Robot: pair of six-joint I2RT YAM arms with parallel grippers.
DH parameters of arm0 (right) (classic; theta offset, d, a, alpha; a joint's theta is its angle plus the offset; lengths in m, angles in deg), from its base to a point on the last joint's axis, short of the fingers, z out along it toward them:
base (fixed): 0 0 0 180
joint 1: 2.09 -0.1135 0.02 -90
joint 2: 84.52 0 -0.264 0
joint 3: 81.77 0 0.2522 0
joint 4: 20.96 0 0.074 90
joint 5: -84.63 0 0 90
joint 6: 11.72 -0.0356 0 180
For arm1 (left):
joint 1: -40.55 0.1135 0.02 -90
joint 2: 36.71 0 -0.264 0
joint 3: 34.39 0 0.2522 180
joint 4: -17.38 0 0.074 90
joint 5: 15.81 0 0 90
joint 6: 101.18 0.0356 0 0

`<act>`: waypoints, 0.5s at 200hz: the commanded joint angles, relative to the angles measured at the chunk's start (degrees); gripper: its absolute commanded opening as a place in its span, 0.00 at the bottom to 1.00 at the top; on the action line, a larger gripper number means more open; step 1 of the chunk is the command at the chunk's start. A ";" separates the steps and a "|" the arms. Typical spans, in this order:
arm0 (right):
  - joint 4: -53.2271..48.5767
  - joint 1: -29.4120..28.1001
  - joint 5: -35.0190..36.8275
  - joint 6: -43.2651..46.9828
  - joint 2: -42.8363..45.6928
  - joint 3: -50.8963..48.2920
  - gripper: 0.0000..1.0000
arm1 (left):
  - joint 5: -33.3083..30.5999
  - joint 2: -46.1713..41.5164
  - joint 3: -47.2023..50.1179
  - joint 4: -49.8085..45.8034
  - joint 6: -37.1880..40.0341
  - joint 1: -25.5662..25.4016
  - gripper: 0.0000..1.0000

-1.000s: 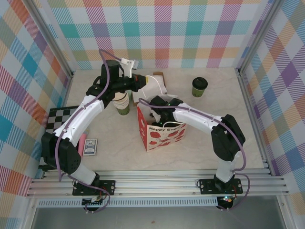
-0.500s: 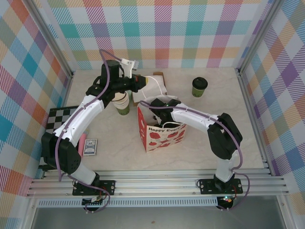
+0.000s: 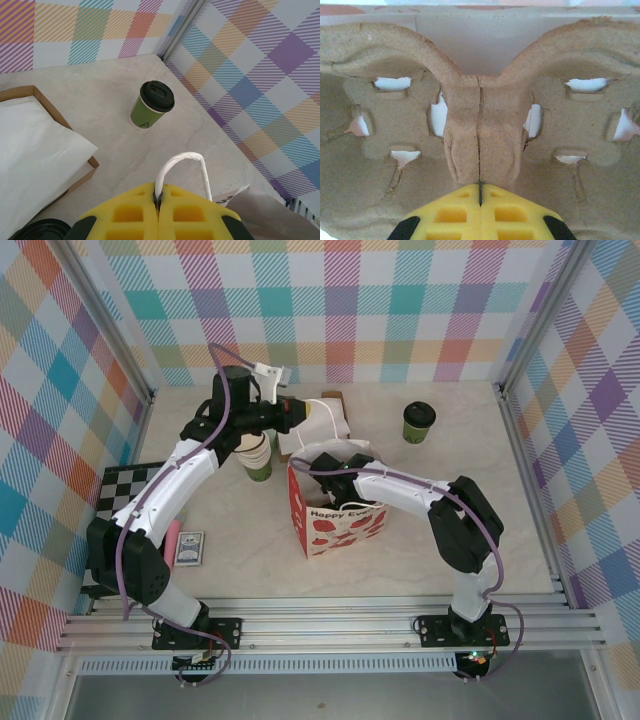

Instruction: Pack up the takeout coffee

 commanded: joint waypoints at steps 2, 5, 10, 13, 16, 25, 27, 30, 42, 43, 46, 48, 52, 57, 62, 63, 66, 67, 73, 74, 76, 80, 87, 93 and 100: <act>1.89 0.20 3.46 -0.35 -2.16 -0.55 0.03 | 1.67 -0.67 -0.25 0.70 0.38 0.34 0.00; 1.62 0.13 3.17 -0.16 -1.84 -0.47 0.04 | 1.55 -0.70 -0.34 0.59 0.46 0.34 0.00; 1.18 0.08 2.54 0.16 -1.10 -0.38 0.04 | 1.47 -0.55 -0.38 0.35 0.65 0.34 0.00; 0.91 0.11 2.03 0.46 -0.73 -0.34 0.05 | 1.45 -0.57 -0.39 0.23 0.70 0.35 0.00; 0.66 0.03 1.52 0.74 -0.20 -0.26 0.05 | 1.44 -0.52 -0.51 0.09 0.88 0.35 0.00; 0.02 -0.02 -0.02 1.44 1.33 -0.31 0.06 | 1.52 -0.48 -0.64 -0.14 1.10 0.38 0.00; -0.03 -0.03 -0.48 1.59 1.64 -0.39 0.06 | 1.53 -0.48 -0.65 -0.14 1.18 0.35 0.00; -0.19 -0.05 -1.05 1.81 2.11 -0.48 0.06 | 1.58 -0.47 -0.63 -0.15 1.28 0.34 0.00; -0.95 0.01 -3.13 2.31 3.30 -0.85 0.07 | 1.64 -0.48 -0.65 -0.15 1.52 0.34 0.00; -1.03 0.02 -3.27 2.31 3.30 -0.86 0.07 | 1.67 -0.48 -0.65 -0.15 1.54 0.34 0.00; -1.27 -0.03 -3.65 2.35 3.40 -0.89 0.07 | 1.52 -0.48 -0.63 -0.19 1.56 0.34 0.00; -1.37 -0.06 -3.90 2.39 3.53 -1.00 0.07 | 1.53 -0.48 -0.65 -0.22 1.56 0.34 0.00; -1.62 -0.03 -4.43 2.46 3.63 -1.16 0.07 | 1.47 -0.48 -0.66 -0.23 1.61 0.34 0.00; -1.84 -0.07 -4.99 2.45 3.58 -1.33 0.07 | 1.45 -0.44 -0.68 -0.23 1.70 0.36 0.00; -2.08 -0.01 -5.44 2.27 3.38 -1.47 0.07 | 1.53 -0.48 -0.70 -0.17 1.70 0.34 0.00; -2.07 0.05 -5.48 2.25 3.34 -1.52 0.07 | 1.53 -0.53 -0.68 -0.16 1.76 0.34 0.00; -2.20 -0.03 -5.74 2.23 3.24 -1.62 0.07 | 1.65 -0.54 -0.68 -0.15 1.84 0.34 0.00; -2.18 0.00 -5.81 2.22 3.18 -1.68 0.07 | 1.64 -0.56 -0.67 -0.15 1.84 0.34 0.00; -2.06 -0.04 -6.13 2.02 2.69 -1.97 0.07 | 1.71 -0.55 -0.66 -0.19 1.83 0.34 0.00; -2.02 -0.05 -6.18 1.99 2.56 -2.03 0.07 | 1.71 -0.56 -0.70 -0.17 1.83 0.34 0.00; -1.97 -0.06 -6.09 1.90 2.48 -2.12 0.07 | 1.80 -0.61 -0.69 -0.17 1.83 0.34 0.00; -1.76 -0.07 -6.06 1.56 2.05 -2.32 0.07 | 1.79 -0.66 -0.63 -0.15 1.83 0.34 0.00; -1.29 -0.06 -5.89 1.22 1.22 -2.57 0.07 | 1.93 -0.66 -0.59 -0.19 1.83 0.34 0.00; -0.95 -0.06 -5.69 0.83 0.45 -2.69 0.06 | 2.07 -0.66 -0.49 -0.23 1.87 0.34 0.00; -0.46 -0.09 -5.26 0.20 -0.37 -2.71 0.06 | 2.13 -0.69 -0.41 -0.31 1.87 0.34 0.00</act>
